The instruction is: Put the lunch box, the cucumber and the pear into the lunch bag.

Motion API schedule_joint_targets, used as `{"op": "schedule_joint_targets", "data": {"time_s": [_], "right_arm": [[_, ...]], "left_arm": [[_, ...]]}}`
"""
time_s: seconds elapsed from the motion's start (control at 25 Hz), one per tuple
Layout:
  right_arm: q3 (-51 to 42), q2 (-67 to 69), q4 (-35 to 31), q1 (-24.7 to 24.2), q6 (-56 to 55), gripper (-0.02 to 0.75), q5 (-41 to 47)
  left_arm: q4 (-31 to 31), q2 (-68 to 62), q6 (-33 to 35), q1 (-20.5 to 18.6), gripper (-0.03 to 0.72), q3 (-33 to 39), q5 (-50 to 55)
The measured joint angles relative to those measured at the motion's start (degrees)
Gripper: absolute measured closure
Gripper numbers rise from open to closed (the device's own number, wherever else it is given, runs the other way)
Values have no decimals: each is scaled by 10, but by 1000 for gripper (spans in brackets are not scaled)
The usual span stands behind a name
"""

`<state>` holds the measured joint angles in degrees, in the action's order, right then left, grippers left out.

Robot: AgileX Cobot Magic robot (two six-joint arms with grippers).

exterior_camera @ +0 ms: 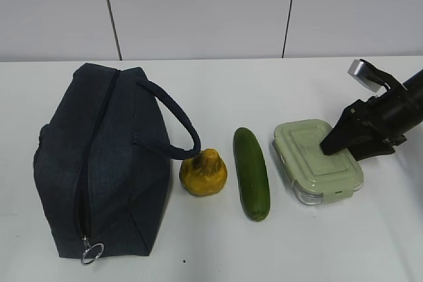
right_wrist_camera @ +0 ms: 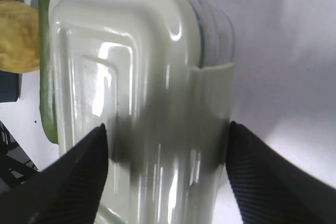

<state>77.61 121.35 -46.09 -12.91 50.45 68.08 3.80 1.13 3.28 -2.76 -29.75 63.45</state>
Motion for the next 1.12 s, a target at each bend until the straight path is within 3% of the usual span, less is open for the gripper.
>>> {"op": "schedule_joint_targets", "data": {"time_s": [0.44, 0.76, 1.12], "right_arm": [[0, 18, -34, 0, 5, 196, 2], [0, 19, -45, 0, 5, 305, 9], [0, 19, -45, 0, 6, 322, 13]], "left_arm": [[0, 0, 0, 0, 450, 0, 0], [0, 0, 0, 0, 450, 0, 0], [0, 0, 0, 0, 450, 0, 0]]}}
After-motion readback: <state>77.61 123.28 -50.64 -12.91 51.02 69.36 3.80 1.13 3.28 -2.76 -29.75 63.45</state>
